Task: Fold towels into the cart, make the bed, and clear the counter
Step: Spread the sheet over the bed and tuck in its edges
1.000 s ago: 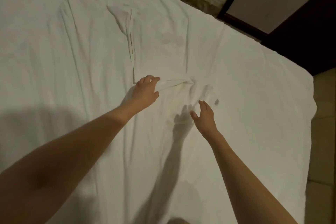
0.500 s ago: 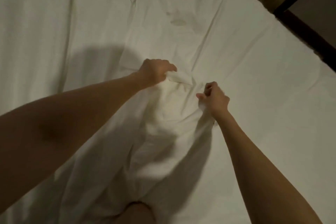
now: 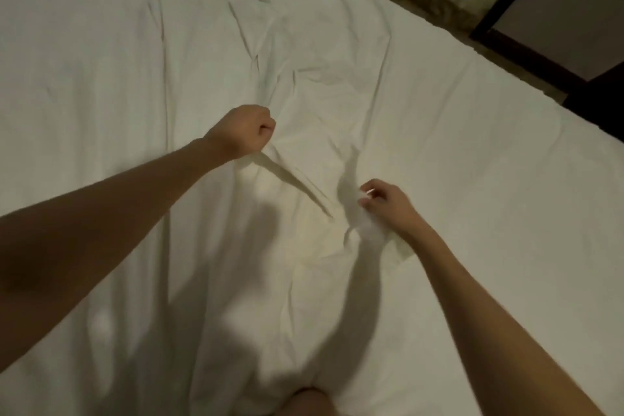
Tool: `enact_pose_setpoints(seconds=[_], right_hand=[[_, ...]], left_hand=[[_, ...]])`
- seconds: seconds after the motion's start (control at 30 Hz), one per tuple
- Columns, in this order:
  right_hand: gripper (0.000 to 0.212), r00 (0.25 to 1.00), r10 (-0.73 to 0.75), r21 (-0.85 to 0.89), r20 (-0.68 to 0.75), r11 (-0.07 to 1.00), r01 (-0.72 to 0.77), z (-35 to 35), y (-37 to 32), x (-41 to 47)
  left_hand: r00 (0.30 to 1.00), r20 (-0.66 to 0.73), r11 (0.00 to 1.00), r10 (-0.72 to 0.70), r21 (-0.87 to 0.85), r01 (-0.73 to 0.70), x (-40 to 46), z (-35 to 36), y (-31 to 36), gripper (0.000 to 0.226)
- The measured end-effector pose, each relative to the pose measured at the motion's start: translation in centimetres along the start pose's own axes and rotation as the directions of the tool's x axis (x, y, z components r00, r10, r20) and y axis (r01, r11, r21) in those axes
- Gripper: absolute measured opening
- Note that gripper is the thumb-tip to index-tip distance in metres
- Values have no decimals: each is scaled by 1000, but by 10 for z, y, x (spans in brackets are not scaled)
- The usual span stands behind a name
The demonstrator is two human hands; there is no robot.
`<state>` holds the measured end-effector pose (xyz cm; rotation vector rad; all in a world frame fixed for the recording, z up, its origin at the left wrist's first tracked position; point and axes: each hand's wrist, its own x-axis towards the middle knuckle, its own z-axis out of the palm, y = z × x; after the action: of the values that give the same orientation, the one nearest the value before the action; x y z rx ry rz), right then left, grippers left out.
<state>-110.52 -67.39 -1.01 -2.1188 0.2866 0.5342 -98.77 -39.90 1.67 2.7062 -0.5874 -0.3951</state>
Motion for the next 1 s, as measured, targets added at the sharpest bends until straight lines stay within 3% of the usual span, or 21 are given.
enact_pose_setpoints(seconds=[0.13,0.3,0.37,0.43,0.5,0.63,0.77,0.87,1.0], right_hand=[[16,991,-59,132,123,990,42,65,-43,-13],[10,998,-61,144,31,988,56,52,-63,-8],[12,999,-31,170,-32,985,36,33,-64,-4],[14,998,-30,201,-53,979,40,19,-67,2],[14,996,-58,205,-72,976,71,9,-68,6],[12,988,-43,350,-147,932,93,-13,-62,18],[14,995,-43,395,-94,915,77,-10,-61,34],[16,995,-39,440,-91,895,76,2,-60,49],[12,992,18,426,-123,904,37,11,-34,71]], left_hand=[[988,-150,998,-24,-63,15,-18,-19,-14,24],[978,-207,996,-31,-89,13,-13,-31,-17,21],[988,-156,984,3,-176,-31,-8,-26,-3,16],[993,-53,962,109,-245,-119,-1,-11,25,38],[988,24,935,150,-330,-133,11,7,51,45],[979,88,926,184,-349,-142,39,27,60,24],[986,98,866,138,-494,-72,45,33,58,30],[982,127,909,136,-411,-73,48,32,48,20],[985,127,977,115,-196,-89,44,11,-3,25]])
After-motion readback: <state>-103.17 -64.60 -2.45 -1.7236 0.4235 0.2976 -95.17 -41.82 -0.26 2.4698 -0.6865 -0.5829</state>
